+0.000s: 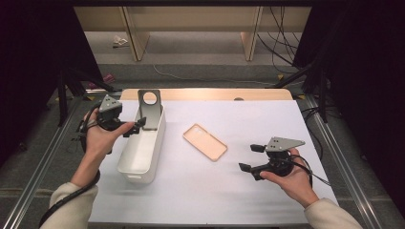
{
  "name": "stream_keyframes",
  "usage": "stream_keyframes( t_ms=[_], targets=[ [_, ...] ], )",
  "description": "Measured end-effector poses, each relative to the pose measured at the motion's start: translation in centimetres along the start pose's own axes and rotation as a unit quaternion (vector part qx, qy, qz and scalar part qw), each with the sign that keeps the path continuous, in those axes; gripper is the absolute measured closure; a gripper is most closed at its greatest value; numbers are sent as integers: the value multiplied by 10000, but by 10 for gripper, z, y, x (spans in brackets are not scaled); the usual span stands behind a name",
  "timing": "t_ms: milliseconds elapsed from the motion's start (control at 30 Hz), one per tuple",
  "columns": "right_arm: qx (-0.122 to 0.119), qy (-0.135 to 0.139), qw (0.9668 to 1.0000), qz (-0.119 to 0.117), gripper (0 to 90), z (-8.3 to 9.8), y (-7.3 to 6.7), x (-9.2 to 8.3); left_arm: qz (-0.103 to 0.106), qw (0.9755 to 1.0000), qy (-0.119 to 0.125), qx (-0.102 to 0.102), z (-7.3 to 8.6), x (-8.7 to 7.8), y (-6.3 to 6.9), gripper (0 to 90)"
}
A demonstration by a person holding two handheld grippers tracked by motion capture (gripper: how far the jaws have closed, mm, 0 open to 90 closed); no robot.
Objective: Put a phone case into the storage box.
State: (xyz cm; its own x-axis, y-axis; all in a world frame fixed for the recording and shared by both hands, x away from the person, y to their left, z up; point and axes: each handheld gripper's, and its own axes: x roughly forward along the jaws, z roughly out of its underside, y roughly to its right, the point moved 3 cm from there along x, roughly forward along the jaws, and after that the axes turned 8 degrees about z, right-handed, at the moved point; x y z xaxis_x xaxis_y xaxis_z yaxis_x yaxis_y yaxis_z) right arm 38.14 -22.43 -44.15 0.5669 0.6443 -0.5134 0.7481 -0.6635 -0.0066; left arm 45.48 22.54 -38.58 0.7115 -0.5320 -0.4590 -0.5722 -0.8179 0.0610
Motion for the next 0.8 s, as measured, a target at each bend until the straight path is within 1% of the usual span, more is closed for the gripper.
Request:
stream_keyframes(
  t_ms=[67,100,200,267,333,433,500,600,667,733,800],
  targets=[
    [4,-7,10000,6,167,0,0,0,110,9999,48,5,2,-3,13,0],
    [10,0,10000,1,167,0,1,0,202,9998,47,16,3,-4,21,0],
    [14,4,10000,17,167,0,1,-1,378,9993,18,83,8,-3,42,0],
    [20,17,10000,25,166,0,2,-1,561,9983,22,157,12,-3,59,0],
    [13,44,10000,28,166,-1,2,-1,722,9972,23,198,14,-2,72,0],
    [24,87,10000,32,165,-2,3,-3,858,9959,24,274,18,-2,85,0],
    [18,102,9999,38,164,-2,4,-5,920,9952,67,313,22,-2,93,0],
    [43,105,9999,65,165,-1,6,-6,1076,9935,105,355,27,-4,105,6],
    [72,103,9999,80,165,-1,7,-6,1138,9925,98,424,31,-5,112,10],
    [82,117,9999,88,165,-1,8,-7,1186,9921,121,402,36,-7,117,10],
    [77,110,9999,95,165,-1,8,-8,1185,9920,138,425,41,-9,121,18]
  ],
)
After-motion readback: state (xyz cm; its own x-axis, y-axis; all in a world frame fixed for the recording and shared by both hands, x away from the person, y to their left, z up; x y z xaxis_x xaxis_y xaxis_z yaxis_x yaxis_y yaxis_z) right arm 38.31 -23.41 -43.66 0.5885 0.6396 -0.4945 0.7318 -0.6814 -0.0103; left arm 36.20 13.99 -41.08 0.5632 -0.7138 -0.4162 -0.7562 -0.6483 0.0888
